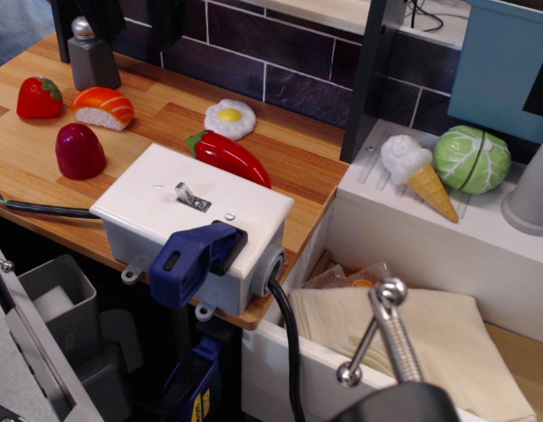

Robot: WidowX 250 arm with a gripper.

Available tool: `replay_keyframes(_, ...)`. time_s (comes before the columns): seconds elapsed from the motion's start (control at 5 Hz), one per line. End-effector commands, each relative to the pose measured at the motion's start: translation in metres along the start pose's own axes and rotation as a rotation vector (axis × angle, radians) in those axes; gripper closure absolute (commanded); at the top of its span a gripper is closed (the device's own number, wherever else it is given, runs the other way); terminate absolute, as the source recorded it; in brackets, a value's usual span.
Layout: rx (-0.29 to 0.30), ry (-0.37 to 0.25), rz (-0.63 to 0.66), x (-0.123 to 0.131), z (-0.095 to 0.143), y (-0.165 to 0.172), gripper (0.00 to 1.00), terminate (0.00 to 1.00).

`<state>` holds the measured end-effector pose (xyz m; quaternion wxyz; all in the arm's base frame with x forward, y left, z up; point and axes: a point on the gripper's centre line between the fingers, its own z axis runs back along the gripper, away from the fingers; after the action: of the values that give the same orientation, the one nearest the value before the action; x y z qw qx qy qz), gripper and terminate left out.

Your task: Move light switch to the right

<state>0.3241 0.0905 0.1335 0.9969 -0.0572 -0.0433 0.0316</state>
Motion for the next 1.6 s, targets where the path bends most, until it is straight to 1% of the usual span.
replay_keyframes(0.0,0.000,0.000,0.000,0.000,0.000,0.000,0.00,0.00)
replay_keyframes(0.2,-0.050,0.024,-0.052,-0.021,-0.003,-0.022,0.00,0.00)
replay_keyframes(0.6,-0.086,0.022,-0.117,-0.057,-0.018,-0.051,0.00,0.00)
replay_keyframes(0.8,-0.088,0.035,-0.134,-0.067,-0.029,-0.058,0.00,0.00)
replay_keyframes(1.0,-0.101,0.000,-0.125,-0.072,-0.035,-0.065,0.00,0.00)
replay_keyframes(1.2,-0.127,-0.006,-0.110,-0.074,-0.042,-0.074,0.00,0.00)
replay_keyframes(1.4,-0.136,-0.020,-0.087,-0.073,-0.047,-0.081,0.00,0.00)
